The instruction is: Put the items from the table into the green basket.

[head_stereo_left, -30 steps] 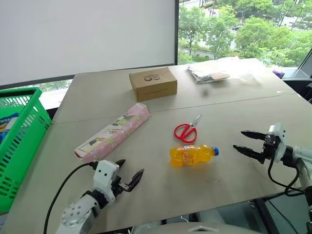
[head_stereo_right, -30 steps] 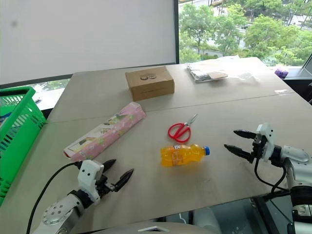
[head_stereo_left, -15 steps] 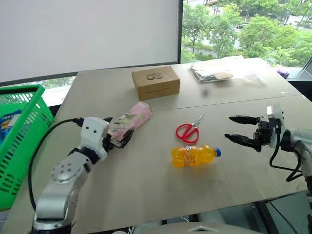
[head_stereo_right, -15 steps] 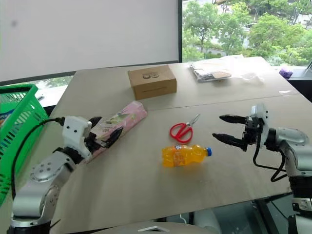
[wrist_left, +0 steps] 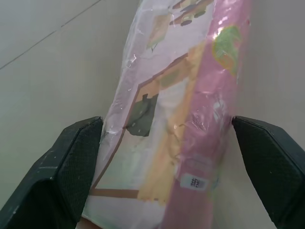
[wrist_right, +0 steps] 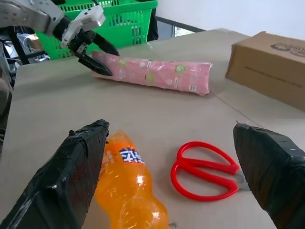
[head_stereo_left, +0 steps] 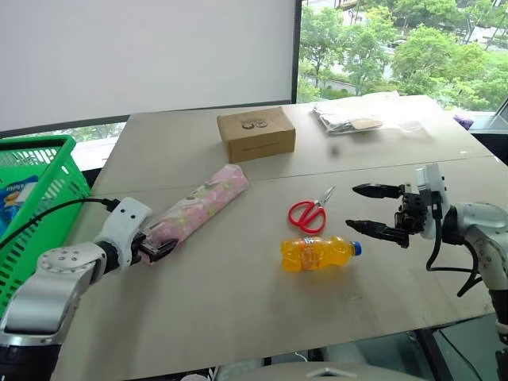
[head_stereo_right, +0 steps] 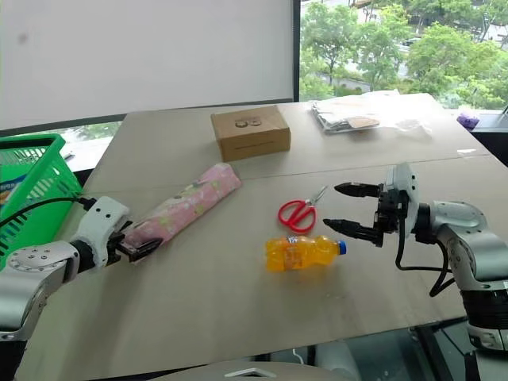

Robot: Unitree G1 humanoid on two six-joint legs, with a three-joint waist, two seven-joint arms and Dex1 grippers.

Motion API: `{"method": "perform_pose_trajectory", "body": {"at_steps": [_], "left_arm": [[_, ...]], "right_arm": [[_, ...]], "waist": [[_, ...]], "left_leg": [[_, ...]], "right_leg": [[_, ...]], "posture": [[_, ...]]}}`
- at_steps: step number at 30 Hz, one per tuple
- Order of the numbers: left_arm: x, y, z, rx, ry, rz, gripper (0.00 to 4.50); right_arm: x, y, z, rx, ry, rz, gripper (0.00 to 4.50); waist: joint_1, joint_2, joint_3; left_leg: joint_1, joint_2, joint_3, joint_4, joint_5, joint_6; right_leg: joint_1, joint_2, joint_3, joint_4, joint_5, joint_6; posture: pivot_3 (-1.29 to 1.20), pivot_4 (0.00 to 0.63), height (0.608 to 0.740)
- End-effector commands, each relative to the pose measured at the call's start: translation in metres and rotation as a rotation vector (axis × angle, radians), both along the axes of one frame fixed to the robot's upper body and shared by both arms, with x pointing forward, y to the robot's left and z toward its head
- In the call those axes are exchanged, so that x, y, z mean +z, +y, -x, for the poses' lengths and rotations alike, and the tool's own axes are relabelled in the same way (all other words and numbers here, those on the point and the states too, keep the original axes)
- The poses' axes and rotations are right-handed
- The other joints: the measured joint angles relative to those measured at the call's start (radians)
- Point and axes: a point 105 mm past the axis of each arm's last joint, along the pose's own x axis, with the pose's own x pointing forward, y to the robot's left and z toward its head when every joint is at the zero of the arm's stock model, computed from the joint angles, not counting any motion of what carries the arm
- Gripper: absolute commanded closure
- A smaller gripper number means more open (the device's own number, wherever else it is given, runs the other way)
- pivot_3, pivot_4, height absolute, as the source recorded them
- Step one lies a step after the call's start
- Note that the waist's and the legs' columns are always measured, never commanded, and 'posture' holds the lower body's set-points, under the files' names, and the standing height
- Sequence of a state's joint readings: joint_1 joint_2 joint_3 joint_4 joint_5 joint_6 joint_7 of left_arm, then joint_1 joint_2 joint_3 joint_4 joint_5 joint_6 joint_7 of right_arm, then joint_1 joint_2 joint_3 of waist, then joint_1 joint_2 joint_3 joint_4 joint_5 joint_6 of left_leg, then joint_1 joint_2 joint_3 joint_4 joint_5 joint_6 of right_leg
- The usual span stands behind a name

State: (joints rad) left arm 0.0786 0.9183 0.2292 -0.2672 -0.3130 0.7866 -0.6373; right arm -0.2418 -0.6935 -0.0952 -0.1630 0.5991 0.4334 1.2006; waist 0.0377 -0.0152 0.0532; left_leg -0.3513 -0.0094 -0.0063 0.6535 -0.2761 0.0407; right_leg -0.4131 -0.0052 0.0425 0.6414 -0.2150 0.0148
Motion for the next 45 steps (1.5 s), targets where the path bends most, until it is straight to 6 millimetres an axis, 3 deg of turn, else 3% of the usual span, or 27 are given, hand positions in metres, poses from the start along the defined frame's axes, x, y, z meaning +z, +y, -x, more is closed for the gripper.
{"method": "perform_pose_trajectory", "body": {"at_steps": [1,3,4,6,10,14,16,19,22,25,31,33,37,41,45], "left_arm": [[-0.012,-0.003,0.0,-0.051,0.071,0.001,0.02],[-0.014,-0.003,-0.003,-0.071,0.078,-0.013,0.02],[-0.015,-0.003,-0.005,-0.07,0.076,-0.01,0.26],[-0.015,-0.003,-0.007,-0.079,0.081,-0.017,0.82],[-0.016,-0.005,-0.008,-0.09,0.08,-0.017,2.5],[-0.015,-0.01,-0.01,-0.097,0.059,-0.013,3.62],[-0.013,-0.01,-0.011,-0.097,0.038,-0.014,3.62],[-0.009,-0.016,-0.005,-0.127,0.052,0.026,2.78],[-0.004,-0.018,-0.006,-0.139,0.02,0.016,1.19],[0.008,-0.017,-0.011,-0.133,-0.035,0.016,0.02],[0.075,-0.047,-0.012,-0.373,-0.221,0.079,0.02],[0.092,-0.061,-0.004,-0.464,-0.231,0.143,0.02],[0.106,-0.081,0.032,-0.663,-0.138,0.242,0.02],[0.116,-0.079,0.054,-0.717,-0.095,0.29,0.02],[0.117,-0.079,0.066,-0.716,-0.074,0.3,0.02]], "right_arm": [[0.012,0.004,0.004,0.015,-0.055,-0.004,0.0],[0.011,0.005,0.006,0.012,-0.054,-0.002,0.0],[0.01,0.005,0.007,0.009,-0.053,-0.002,0.0],[0.008,0.005,0.009,0.0,-0.048,0.002,0.0],[0.004,0.003,0.012,-0.018,-0.039,0.02,0.0],[0.002,0.002,0.013,-0.025,-0.035,0.019,0.0],[0.001,0.002,0.012,-0.028,-0.03,0.021,0.0],[-0.002,0.001,0.009,-0.04,-0.035,0.035,0.0],[-0.003,0.001,0.006,-0.041,-0.035,0.04,0.0],[-0.005,0.001,0.0,-0.059,-0.032,0.067,0.0],[-0.009,0.009,-0.032,-0.075,-0.069,0.211,0.0],[-0.012,0.016,-0.046,-0.055,-0.1,0.269,0.0],[-0.024,0.032,-0.066,0.059,-0.185,0.429,0.0],[-0.042,0.053,-0.075,0.225,-0.179,0.556,0.0],[-0.051,0.067,-0.091,0.258,-0.173,0.6,0.0]], "waist": [[-0.003,0.001,0.0],[-0.005,0.001,0.0],[-0.004,0.001,0.0],[-0.004,0.001,-0.001],[-0.005,0.003,-0.002],[-0.006,0.008,-0.005],[-0.006,0.009,-0.005],[-0.007,0.009,-0.005],[-0.012,0.008,-0.005],[-0.013,0.007,-0.004],[-0.021,0.001,-0.002],[-0.024,0.001,-0.002],[-0.039,0.002,-0.002],[-0.046,0.001,-0.001],[-0.045,0.001,0.0]], "left_leg": [[0.0,0.0,0.0,0.0,0.0,0.0],[0.0,0.0,0.0,0.0,0.0,0.0],[0.0,0.0,0.0,0.0,0.0,0.0],[-0.001,0.0,0.0,0.0,0.0,0.0],[-0.001,0.0,0.0,0.0,0.0,0.0],[0.0,0.0,0.0,0.0,0.0,0.0],[0.001,0.0,0.0,0.0,0.0,0.0],[0.001,0.0,0.001,0.0,0.0,0.0],[0.0,0.0,0.002,0.0,0.0,0.0],[0.0,0.0,0.001,0.0,0.0,0.0],[-0.001,0.0,0.001,0.001,0.0,0.0],[-0.002,0.0,0.001,0.001,0.0,0.0],[-0.002,0.0,0.003,0.0,0.0,0.0],[-0.005,0.001,0.0,0.0,0.0,0.0],[-0.005,0.001,-0.001,0.0,0.0,-0.001]], "right_leg": [[0.0,0.0,0.0,0.0,0.0,0.0],[0.0,0.0,0.0,0.0,0.0,0.0],[0.0,0.0,0.0,0.0,0.0,0.0],[0.0,0.0,0.001,0.0,0.0,0.0],[0.0,-0.001,0.001,0.0,0.0,0.0],[0.0,-0.001,0.001,0.0,0.0,0.0],[0.001,-0.001,0.001,0.001,0.0,0.0],[0.001,0.0,-0.001,0.001,0.0,0.0],[0.001,0.0,0.0,0.001,0.0,0.0],[0.001,-0.001,-0.001,0.0,0.0,0.0],[-0.001,0.0,-0.001,0.001,0.0,0.0],[-0.001,-0.001,-0.001,0.0,0.0,0.0],[-0.001,0.0,0.0,0.0,0.0,0.0],[-0.005,0.001,-0.001,0.0,0.002,-0.002],[-0.005,0.002,-0.001,0.001,0.002,-0.004]], "posture": [[0.05,0.004,0.74],[0.04,0.002,0.74],[0.04,0.002,0.74],[0.03,0.0,0.74],[0.02,0.001,0.74],[0.02,0.003,0.74],[0.02,0.003,0.74],[0.02,0.004,0.74],[0.05,0.003,0.74],[0.05,0.003,0.74],[0.06,0.0,0.74],[0.07,0.0,0.74],[0.09,0.0,0.74],[0.12,0.0,0.74],[0.16,0.0,0.74]]}}
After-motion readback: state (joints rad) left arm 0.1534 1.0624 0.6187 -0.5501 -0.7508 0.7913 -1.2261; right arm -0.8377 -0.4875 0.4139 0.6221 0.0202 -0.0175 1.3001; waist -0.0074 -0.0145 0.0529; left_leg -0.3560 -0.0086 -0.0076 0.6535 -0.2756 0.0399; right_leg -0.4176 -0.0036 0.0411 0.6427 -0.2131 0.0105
